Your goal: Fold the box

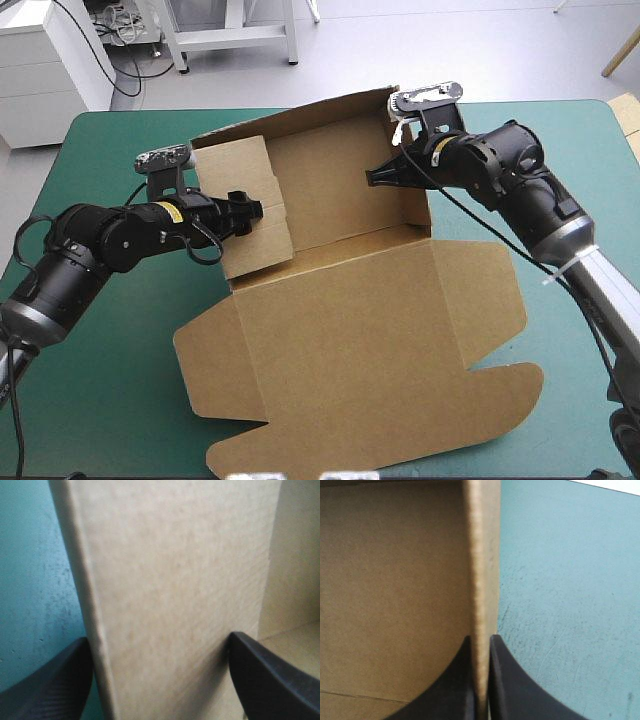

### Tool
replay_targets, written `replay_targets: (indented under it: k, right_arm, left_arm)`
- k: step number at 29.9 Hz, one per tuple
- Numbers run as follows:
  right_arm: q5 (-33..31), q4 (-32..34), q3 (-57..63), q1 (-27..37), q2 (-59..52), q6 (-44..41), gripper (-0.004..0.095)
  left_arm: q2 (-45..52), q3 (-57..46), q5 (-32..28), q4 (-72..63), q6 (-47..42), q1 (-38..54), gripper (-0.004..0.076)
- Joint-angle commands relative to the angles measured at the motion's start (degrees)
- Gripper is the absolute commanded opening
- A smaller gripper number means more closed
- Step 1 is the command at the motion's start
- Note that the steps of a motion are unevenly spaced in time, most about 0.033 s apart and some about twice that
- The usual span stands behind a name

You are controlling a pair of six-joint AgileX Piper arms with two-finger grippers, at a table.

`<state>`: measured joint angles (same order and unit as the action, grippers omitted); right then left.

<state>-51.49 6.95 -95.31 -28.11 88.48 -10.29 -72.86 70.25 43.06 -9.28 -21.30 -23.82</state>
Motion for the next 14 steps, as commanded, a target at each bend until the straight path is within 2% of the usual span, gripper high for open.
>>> replay_targets:
  k: [1, 11, 13, 14]
  right_arm:
    - [5.03, 0.9, -1.96, -2.05, -2.39, -2.56, -0.001]
    - [6.38, 1.62, -1.96, -3.53, -2.39, -3.12, -0.001]
    - [6.38, 1.62, -1.96, -3.53, -2.39, -3.12, -0.001]
    - [6.38, 1.62, -1.96, -3.53, -2.39, -3.12, -0.001]
  left_arm:
    - [0.43, 1.89, -6.04, 4.42, -6.41, -0.54, 0.0529]
    - [-0.59, 1.89, -5.37, 3.85, -7.78, -0.54, 0.0528]
    - [-0.82, 1.89, -5.37, 3.92, -7.62, -0.54, 0.0475]
    - [-1.3, 1.89, -5.2, 3.92, -7.16, -0.54, 0.0399]
